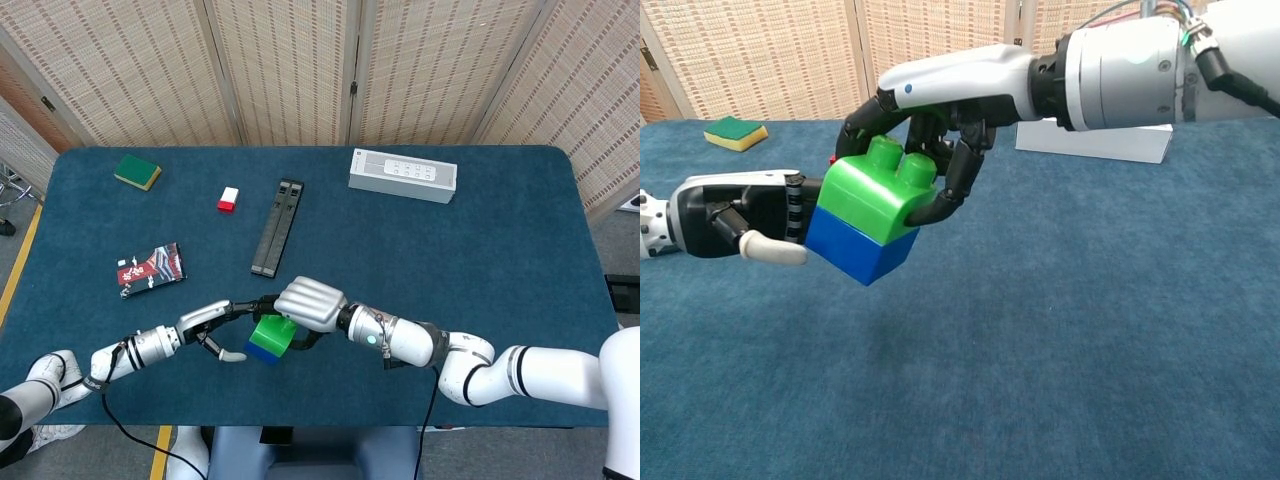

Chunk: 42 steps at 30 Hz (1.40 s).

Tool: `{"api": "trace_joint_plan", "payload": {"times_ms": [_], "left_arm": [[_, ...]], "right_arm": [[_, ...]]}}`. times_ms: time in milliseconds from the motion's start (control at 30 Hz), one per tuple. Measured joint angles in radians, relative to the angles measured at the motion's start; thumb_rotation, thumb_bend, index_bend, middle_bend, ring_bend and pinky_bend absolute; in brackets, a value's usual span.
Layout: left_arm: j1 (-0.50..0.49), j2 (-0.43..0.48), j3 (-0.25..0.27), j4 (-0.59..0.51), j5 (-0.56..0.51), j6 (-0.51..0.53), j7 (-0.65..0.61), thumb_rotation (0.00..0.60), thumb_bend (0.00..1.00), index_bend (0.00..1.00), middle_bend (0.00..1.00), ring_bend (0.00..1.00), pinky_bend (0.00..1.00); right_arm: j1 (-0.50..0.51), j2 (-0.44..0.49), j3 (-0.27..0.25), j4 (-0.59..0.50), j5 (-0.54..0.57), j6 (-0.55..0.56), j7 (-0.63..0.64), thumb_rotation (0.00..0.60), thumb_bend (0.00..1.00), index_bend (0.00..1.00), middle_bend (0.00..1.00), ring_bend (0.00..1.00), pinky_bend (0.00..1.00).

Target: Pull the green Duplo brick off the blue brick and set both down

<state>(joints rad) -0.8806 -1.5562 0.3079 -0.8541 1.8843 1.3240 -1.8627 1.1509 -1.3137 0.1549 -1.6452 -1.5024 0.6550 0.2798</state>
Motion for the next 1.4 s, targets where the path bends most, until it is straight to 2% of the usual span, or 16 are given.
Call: {"api": "trace_joint_plan", "payload": {"times_ms": [100, 233, 367, 1033, 1400], "left_arm": [[-0.003, 0.000, 0.000, -0.007, -0.005, -0.007, 0.007, 0.600, 0.32, 0.64, 0.21, 0.00, 0.08], [-0.005, 0.001, -0.006, -0.023, -0.020, -0.020, 0.020, 0.600, 0.34, 0.75, 0.32, 0.06, 0.09], [-0.005, 0.004, -0.012, -0.041, -0.035, -0.032, 0.041, 0.600, 0.34, 0.82, 0.38, 0.09, 0.10], [0.001, -0.025, -0.010, -0.011, -0.046, -0.048, 0.044, 0.600, 0.33, 0.84, 0.41, 0.11, 0.11], [0.008, -0.055, -0.010, 0.029, -0.063, -0.096, 0.078, 0.600, 0.33, 0.85, 0.41, 0.11, 0.11]], "right_arm": [[0.000, 0.002, 0.001, -0.002, 0.003, 0.001, -0.002, 0.600, 0.36, 0.82, 0.69, 0.74, 0.73], [-0.002, 0.002, 0.002, -0.002, 0.007, 0.003, -0.005, 0.600, 0.36, 0.82, 0.69, 0.74, 0.73], [-0.001, 0.000, 0.003, 0.001, 0.010, 0.003, -0.006, 0.600, 0.36, 0.82, 0.69, 0.74, 0.73], [0.004, 0.001, 0.025, -0.002, 0.048, 0.002, -0.037, 0.600, 0.36, 0.82, 0.69, 0.74, 0.73], [0.000, 0.006, 0.055, -0.005, 0.063, 0.031, -0.033, 0.600, 0.36, 0.82, 0.69, 0.73, 0.73]]}}
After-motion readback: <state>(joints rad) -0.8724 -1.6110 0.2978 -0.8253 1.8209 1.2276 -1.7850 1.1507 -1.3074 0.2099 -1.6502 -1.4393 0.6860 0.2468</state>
